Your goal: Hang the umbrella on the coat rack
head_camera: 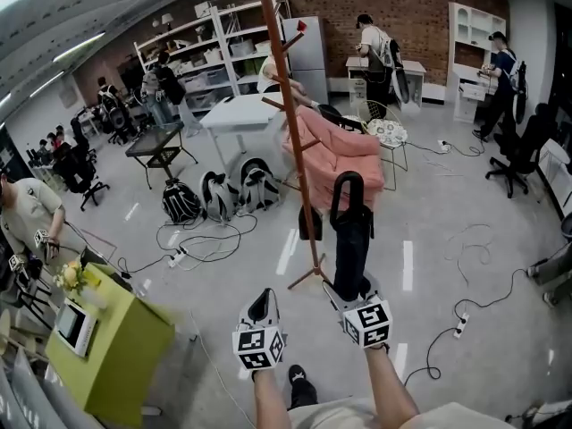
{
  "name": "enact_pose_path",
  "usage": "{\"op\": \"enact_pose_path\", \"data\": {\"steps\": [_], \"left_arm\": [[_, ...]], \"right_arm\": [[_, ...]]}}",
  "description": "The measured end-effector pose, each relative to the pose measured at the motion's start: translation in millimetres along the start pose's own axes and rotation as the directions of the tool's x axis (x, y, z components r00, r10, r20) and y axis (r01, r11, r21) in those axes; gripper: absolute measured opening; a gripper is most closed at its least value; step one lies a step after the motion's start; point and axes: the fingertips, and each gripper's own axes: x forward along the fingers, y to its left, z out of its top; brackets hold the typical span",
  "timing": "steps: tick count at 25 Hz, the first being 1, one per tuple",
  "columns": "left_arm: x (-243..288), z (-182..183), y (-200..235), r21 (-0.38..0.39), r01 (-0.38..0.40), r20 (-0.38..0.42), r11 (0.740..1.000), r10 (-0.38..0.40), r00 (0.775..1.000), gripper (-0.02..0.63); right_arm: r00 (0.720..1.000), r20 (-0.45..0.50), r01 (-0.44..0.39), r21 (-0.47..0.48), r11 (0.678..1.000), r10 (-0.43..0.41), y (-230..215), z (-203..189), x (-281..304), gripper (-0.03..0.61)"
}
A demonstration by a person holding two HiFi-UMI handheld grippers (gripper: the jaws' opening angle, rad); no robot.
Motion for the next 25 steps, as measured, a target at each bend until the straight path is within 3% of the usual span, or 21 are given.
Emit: {"op": "enact_pose_path", "data": {"steps": [11,25], "left_arm": [[63.3,20.9,59.1,0.002,0.016,0.024,1.0,-0.016,1.0,0.008],[123.1,11.5,104.0,0.018,0.157,-0.008,0.987,-0.157,0.988,0.008]], "right_arm": [[0.999,-0.003,0.043,0.0,0.999,-0.043,-14.4,13.7,74.2,0.298],[0.981,0.046,0.19,0.009,0.982,-0.19,-12.0,20.6,122.8,0.298]]}}
